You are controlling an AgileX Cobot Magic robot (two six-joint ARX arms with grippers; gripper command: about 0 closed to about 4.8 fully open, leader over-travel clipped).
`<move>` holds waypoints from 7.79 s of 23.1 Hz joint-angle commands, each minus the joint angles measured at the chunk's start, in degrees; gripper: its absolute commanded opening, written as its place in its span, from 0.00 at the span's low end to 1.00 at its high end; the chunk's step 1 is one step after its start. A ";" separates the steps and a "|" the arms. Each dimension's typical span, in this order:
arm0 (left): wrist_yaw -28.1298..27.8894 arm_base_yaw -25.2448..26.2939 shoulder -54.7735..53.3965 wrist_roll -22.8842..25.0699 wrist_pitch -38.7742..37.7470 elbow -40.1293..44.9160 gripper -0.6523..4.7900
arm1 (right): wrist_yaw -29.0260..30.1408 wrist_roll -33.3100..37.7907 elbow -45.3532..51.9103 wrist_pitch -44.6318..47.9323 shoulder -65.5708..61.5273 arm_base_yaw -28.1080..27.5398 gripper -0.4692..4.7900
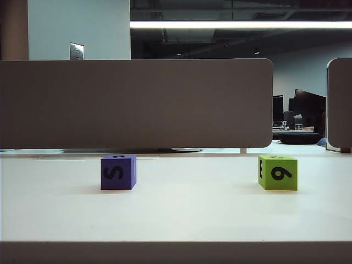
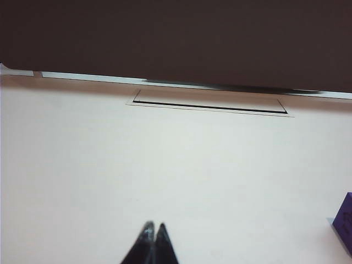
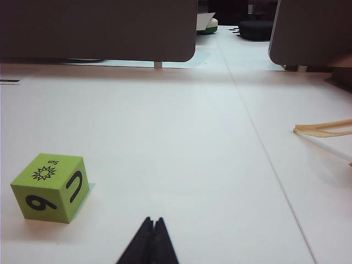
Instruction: Stack the letter block on the right onto the letter block on the left.
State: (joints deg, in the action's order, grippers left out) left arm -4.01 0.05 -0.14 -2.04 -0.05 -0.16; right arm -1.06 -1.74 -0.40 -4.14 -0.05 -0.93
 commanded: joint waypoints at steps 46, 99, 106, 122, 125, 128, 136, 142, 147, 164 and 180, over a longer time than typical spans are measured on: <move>29.46 -5.16 -47.43 -11.91 -11.72 -47.43 0.11 | -7.87 11.17 -72.74 -31.69 -84.41 17.33 1.00; 24.79 -12.24 -46.45 -3.76 -22.62 -53.09 0.11 | -3.50 20.96 -78.99 -39.95 -102.25 18.51 1.00; 24.79 -12.24 -46.34 -3.76 -22.64 -53.09 0.11 | -3.28 20.76 -78.68 -42.07 -104.61 18.51 1.00; 24.72 -12.22 -46.18 -3.74 -22.64 -53.09 0.11 | 5.95 18.80 -83.41 -42.91 -106.86 18.84 0.58; 24.55 -12.22 -46.18 -3.69 -22.64 -53.09 0.11 | 10.03 17.35 -88.80 -42.66 -106.88 21.07 0.58; 24.57 -12.22 -46.18 -3.69 -22.71 -53.09 0.11 | 10.12 13.11 -94.49 -42.38 -106.95 24.87 0.57; 20.20 -12.17 -45.35 -3.74 -27.87 -53.13 0.11 | 3.43 3.89 -111.36 -44.28 -114.16 41.07 0.54; 19.52 -12.22 -44.28 -3.72 -29.16 -53.13 0.11 | -3.89 -0.04 -117.18 -47.47 -121.52 45.05 0.54; 19.50 -12.24 -43.12 -3.74 -29.68 -53.13 0.11 | -4.96 -0.02 -117.18 -48.37 -123.95 44.65 0.54; 19.63 -12.24 -42.95 -2.25 -29.94 -53.13 0.11 | -1.38 0.24 -117.11 -45.94 -125.81 44.33 0.72; 19.23 -12.24 -42.77 -2.10 -29.24 -53.13 0.11 | -4.02 -0.55 -117.00 -45.51 -117.15 42.75 0.73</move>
State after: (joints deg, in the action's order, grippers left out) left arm 15.35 -12.10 -43.05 -4.51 -30.24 -52.99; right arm -3.40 -2.02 -116.99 -50.87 -118.65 42.54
